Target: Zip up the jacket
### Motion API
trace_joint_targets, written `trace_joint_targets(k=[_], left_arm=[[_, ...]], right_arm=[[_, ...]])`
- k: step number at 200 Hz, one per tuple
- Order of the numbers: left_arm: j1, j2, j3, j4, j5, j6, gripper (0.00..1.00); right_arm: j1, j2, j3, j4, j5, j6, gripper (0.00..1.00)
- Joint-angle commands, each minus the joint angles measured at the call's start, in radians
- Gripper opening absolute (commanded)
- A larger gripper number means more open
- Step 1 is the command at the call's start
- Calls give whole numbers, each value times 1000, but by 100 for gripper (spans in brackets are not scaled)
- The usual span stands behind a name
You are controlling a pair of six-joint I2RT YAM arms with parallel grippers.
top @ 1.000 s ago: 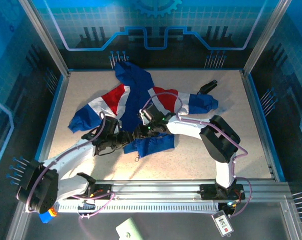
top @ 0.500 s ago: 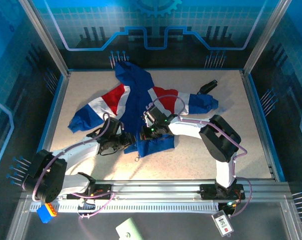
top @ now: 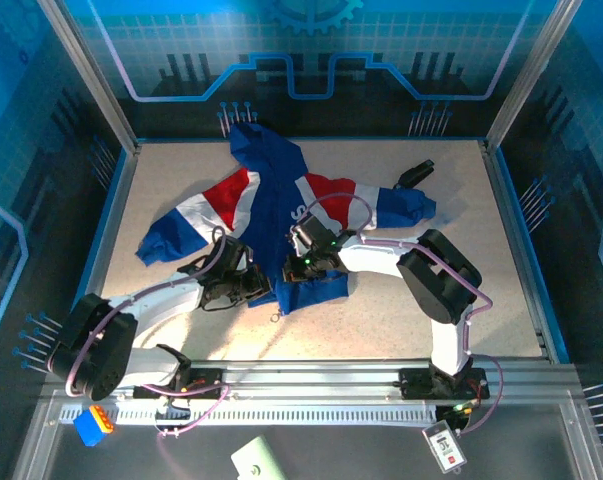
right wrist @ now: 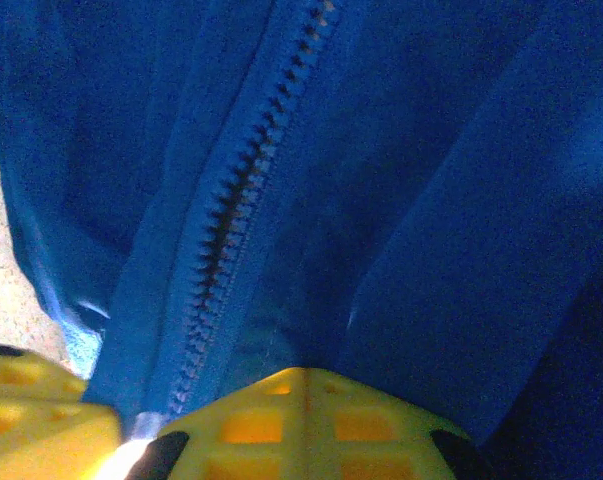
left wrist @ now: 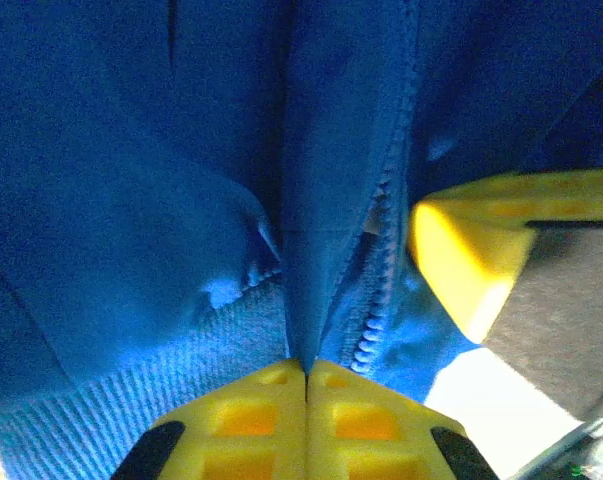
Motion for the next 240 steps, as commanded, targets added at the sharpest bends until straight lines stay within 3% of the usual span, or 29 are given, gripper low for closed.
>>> trace_joint_targets(k=[1,38,59,73,113,153,240], left_arm=[[26,-94,46,-47,44,38,0],[70,-187,34,15,137,27,0],[75,-192,4,96,176,17,0],[75,-187,-21,156,201,7,0],[77,-163,-44,247,239,-9,0],[77,-150,-50,310,268,5,0],[80,-152,-61,341,285,27,0]], right_arm=[[-34,-11,-30,19,-10,-1,5],[-93,-61,-71,85,-116,6,9],[-120,-115,-81,104,-159,6,23],[-146,-164,-97,125,-189,23,27],[-182,-275,-109,140,-257,54,28],[-153,-223,-87,203,-373,166,38],[-126,-157,-42,224,-433,244,39]])
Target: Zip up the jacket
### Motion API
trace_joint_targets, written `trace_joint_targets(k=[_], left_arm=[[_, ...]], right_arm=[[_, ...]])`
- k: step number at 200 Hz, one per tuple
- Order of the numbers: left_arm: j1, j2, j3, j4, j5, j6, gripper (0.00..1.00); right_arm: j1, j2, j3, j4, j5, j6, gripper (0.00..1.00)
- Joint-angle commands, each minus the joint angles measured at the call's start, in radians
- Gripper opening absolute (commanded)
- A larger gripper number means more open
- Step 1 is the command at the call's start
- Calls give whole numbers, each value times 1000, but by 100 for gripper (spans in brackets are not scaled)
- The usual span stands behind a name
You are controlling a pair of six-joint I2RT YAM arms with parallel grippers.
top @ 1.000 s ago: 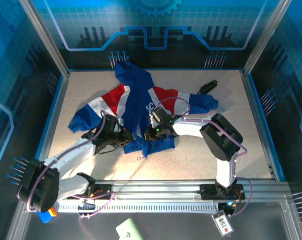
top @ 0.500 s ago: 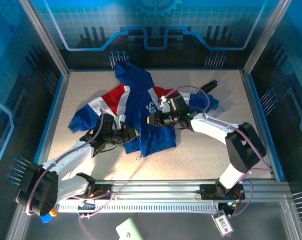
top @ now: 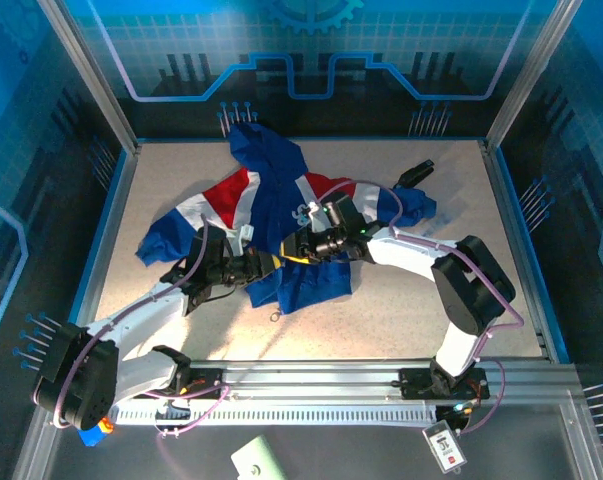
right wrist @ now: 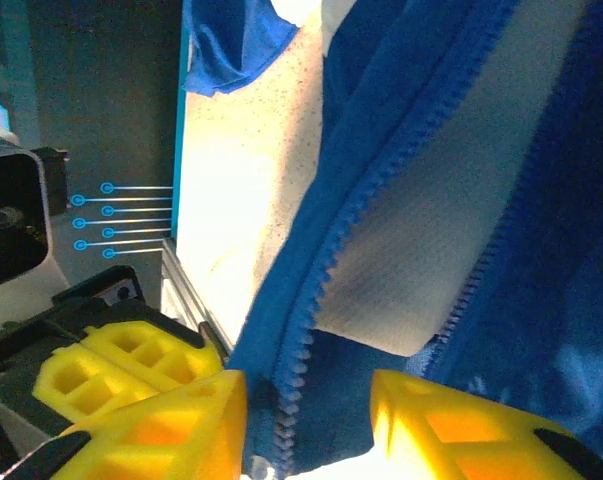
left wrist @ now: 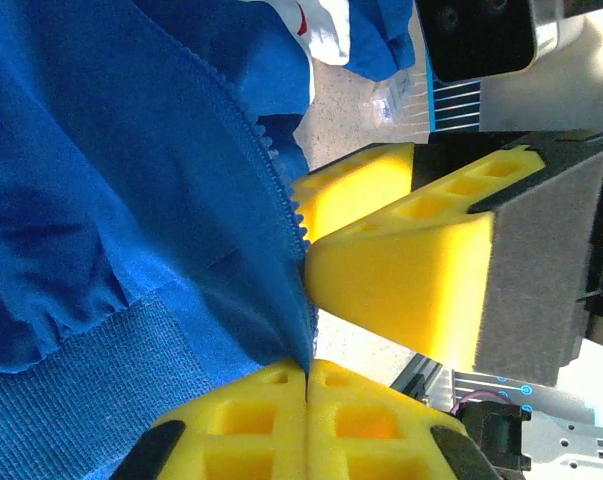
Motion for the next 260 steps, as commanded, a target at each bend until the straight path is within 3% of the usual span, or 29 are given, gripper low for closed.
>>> trace_joint_targets(k=[1,17,56,71,84,105,124,148,203,260], left_arm=[[9,1,-9,25,33,24,0],[10,8,-8,24,34,25,0],[20,2,8,-9,43,38,0],[25,-14,15,-42,41,52,0],[31,-31,23,-75,38,64,9],[43,-64,44,-147,24,82,42],[58,-110,70,-231,-5,95,51],[87,-168,77,-275,-8,67,49],[91,-158,69,-195,41,-40,28],[77,-114,36,-113,67,-99,37]], right_arm=[[10,14,30,31,-56,42,39],[13,21,23,65,-68,66,33],[21,3,-6,124,-47,97,0],[19,-8,-12,140,-44,103,0],[19,-17,-11,149,-45,109,0],[20,-26,-6,152,-42,110,0],[19,-33,-3,153,-42,115,0],[21,-37,-1,161,-50,125,0],[26,-42,19,135,-58,120,0],[35,-32,13,163,-60,141,0]])
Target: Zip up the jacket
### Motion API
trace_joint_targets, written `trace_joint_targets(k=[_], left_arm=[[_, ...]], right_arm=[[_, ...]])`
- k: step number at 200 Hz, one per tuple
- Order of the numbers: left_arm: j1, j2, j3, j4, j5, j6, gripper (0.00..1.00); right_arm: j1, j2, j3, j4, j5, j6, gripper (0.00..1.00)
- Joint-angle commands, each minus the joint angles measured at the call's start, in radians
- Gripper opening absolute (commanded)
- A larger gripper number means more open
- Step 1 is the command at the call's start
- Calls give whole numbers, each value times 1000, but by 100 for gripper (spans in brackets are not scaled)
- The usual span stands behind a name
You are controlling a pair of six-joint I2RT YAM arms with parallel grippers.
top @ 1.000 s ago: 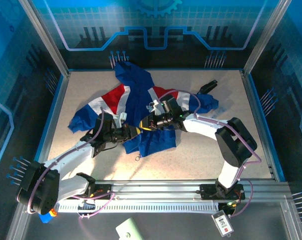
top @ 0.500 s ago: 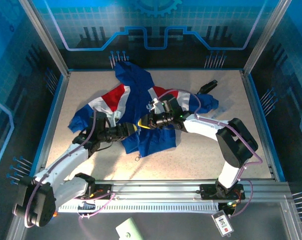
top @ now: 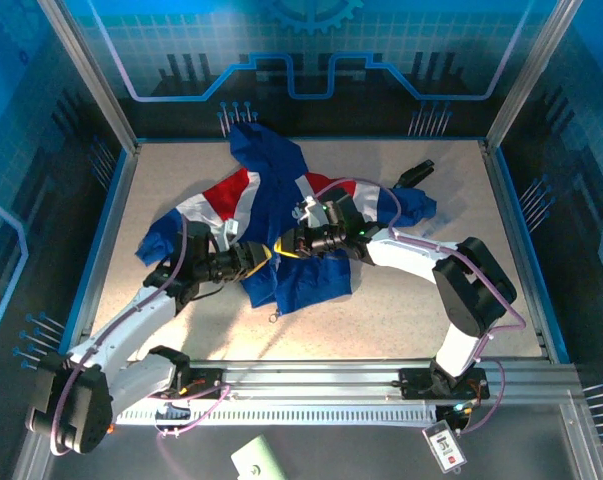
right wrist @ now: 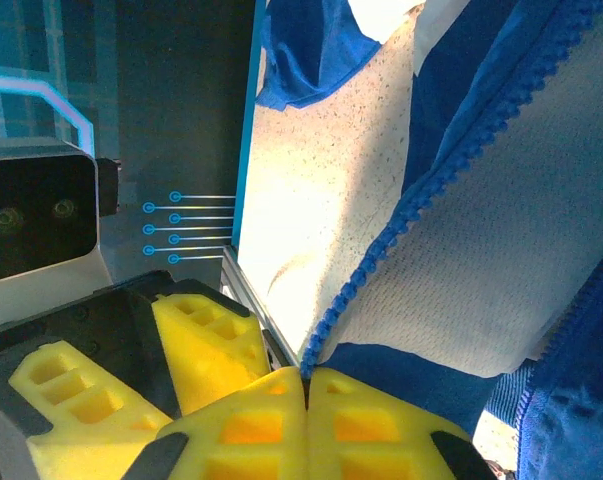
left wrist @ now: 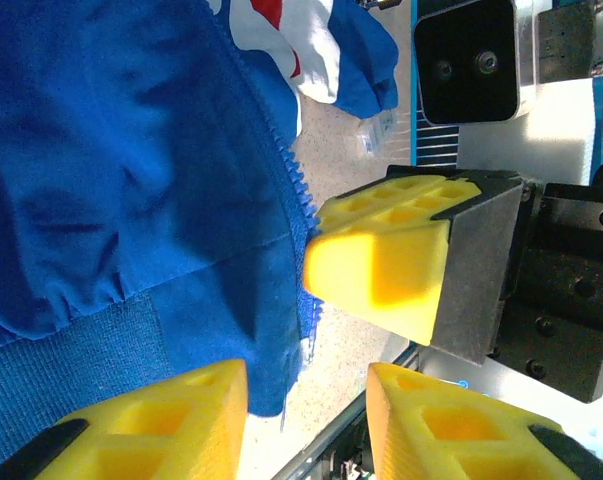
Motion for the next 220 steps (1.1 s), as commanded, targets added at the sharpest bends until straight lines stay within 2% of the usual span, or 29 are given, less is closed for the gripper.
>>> trace_joint_targets(k=[1,50,99,150,220], left_arm=[[-6,9,-13,51,40,-38,37],[-15,38,-55,126,47,-65,29],[-20,63,-86,202,55,-95,29],[-19,53,-73,202,57,-92,29],[-17,54,-69,195,53,-86,11]], right_arm=[[16,-17,17,34,-22,23,0],[22,-4,20,58,-26,42,0],[23,2,16,67,-26,49,0],[23,15,15,65,-27,45,0],[23,36,18,67,-31,40,0]])
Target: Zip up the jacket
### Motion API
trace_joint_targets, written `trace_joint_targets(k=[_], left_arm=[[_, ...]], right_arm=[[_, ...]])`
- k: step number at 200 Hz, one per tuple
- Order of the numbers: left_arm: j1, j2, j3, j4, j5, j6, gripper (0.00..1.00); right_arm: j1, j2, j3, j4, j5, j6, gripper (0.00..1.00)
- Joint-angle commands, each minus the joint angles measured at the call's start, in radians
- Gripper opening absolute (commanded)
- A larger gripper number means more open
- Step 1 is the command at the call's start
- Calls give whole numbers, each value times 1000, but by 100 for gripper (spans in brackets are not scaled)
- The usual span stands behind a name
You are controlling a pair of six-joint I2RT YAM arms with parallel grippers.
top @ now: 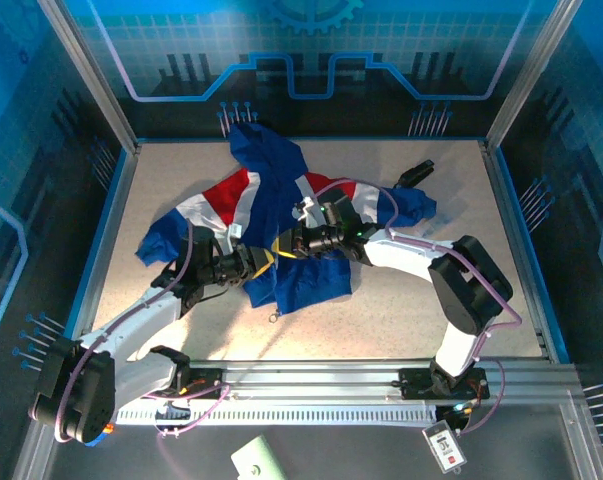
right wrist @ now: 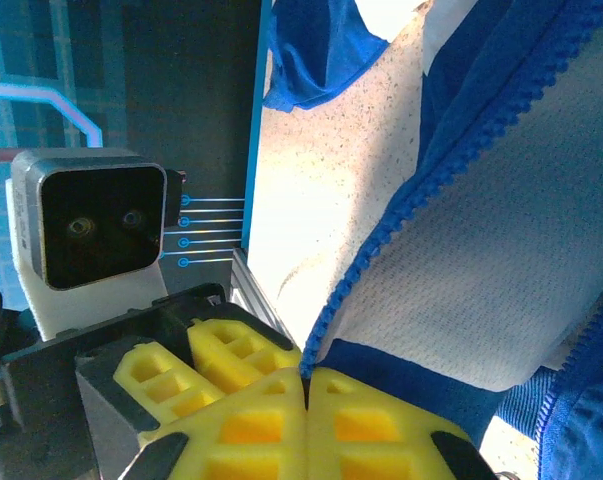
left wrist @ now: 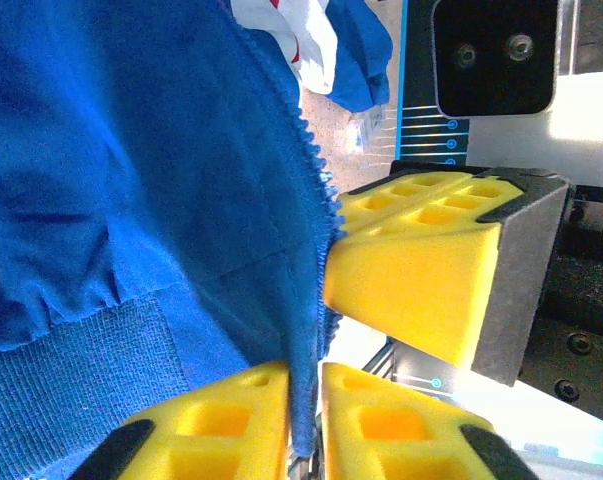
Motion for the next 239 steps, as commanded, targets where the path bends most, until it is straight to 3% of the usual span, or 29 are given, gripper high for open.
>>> trace_joint_targets(k=[1,21,30,55,77,98,132,180,239], left_arm=[[-3,-3,5,24,24,6,11],[-3,-4,4,25,24,10,0],[-3,-5,5,23,23,14,0],[4,-15,12,-27,14,45,0],[16,-55,33,-189,-26,117,0],[32,-112,49,-382,-98,203,0],[56,-186,46,-547,-187,264,0],[61,-266,26,-587,-226,251,0],[61,-280,12,-577,-216,245,0]], right_arm=[[17,12,18,22,-27,-1,0],[17,13,17,20,-26,-4,0],[15,12,16,19,-23,-3,0],[9,-6,-1,-9,-11,-25,25],[5,-58,-50,-109,34,-101,34],[13,-114,-97,-262,117,-208,35],[105,-104,-97,-469,250,-344,38],[215,1,5,-557,352,-374,43],[256,122,131,-680,408,-402,51]])
